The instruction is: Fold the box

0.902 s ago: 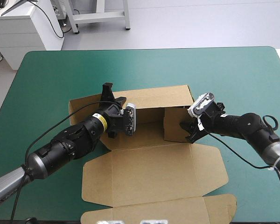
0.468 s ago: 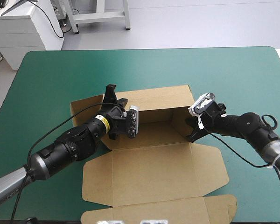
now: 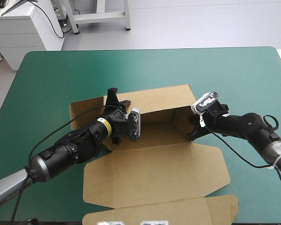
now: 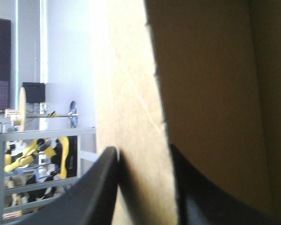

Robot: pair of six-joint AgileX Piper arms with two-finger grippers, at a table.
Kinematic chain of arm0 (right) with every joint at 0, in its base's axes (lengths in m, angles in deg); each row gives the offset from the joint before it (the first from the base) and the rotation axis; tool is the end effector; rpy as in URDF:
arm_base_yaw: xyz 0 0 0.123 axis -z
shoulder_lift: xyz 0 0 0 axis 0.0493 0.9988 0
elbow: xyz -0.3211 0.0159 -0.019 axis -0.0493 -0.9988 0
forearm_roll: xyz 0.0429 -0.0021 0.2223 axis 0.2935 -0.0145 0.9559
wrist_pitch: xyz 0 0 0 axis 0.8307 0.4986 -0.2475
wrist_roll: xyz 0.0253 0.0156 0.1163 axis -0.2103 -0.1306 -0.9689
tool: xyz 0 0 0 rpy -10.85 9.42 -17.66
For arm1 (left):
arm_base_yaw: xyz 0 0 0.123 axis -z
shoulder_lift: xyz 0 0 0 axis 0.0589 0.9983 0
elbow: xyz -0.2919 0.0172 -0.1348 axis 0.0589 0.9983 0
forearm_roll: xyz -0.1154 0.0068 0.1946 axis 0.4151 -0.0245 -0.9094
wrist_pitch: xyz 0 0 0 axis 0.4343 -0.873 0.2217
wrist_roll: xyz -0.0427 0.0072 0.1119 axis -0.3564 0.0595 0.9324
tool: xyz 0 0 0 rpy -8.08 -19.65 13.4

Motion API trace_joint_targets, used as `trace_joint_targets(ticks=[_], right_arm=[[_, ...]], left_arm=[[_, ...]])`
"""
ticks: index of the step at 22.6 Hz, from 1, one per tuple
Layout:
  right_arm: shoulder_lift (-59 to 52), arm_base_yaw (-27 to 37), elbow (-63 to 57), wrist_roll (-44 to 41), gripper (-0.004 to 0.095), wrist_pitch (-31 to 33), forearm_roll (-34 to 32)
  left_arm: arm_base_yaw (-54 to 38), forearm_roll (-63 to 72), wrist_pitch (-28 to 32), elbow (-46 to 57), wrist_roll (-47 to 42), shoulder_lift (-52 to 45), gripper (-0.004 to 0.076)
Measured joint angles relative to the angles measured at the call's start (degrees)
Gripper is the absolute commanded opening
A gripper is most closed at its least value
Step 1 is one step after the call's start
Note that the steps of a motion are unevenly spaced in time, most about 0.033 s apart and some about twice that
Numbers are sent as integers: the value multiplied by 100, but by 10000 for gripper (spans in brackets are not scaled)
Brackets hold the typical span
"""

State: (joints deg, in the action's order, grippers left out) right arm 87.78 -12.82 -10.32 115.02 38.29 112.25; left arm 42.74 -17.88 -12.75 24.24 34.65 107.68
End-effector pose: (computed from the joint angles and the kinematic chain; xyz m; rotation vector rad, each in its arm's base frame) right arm 0.2515 0.0923 0.2948 -0.8084 2.1198 0.3600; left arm 0.2171 -0.1871 0.3429 1.6594 1.2606 0.4569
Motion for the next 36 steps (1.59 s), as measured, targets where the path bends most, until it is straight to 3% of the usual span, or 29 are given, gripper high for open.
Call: trace_joint_targets(ticks=[4,9,11,12,14,16,20,23,25,31,36], right_arm=[[0,-27,0,-142,-19,-27,0],[0,-50,0,-225,-19,6,2],[0,-50,0,-300,-19,6,2],[0,-50,0,-334,-19,6,2],[0,-50,0,-352,-19,1,2],[0,-50,0,-373,-19,1,2],[0,-50,0,-377,-19,1,2],[0,-50,0,-391,-19,1,2],[0,-50,0,-395,-19,-15,2],[0,-50,0,-395,-19,-34,-3],[0,-59,64,-597,-19,-47,-253]], left_arm=[[213,470,139,57,0,-167,576],[935,656,-40,61,0,-750,579],[1478,669,-368,61,0,-963,564],[1869,675,-605,61,0,-1073,536],[2318,620,-870,63,0,-1188,333],[2592,466,-942,68,0,-1227,-10],[2664,370,-1021,-209,0,-1224,19],[2649,438,-1931,-1005,0,-1003,20],[2402,770,-2564,-1619,0,-816,20],[804,2062,-2978,-2543,0,-715,20],[-1752,3904,-3700,-2875,0,-732,15]])
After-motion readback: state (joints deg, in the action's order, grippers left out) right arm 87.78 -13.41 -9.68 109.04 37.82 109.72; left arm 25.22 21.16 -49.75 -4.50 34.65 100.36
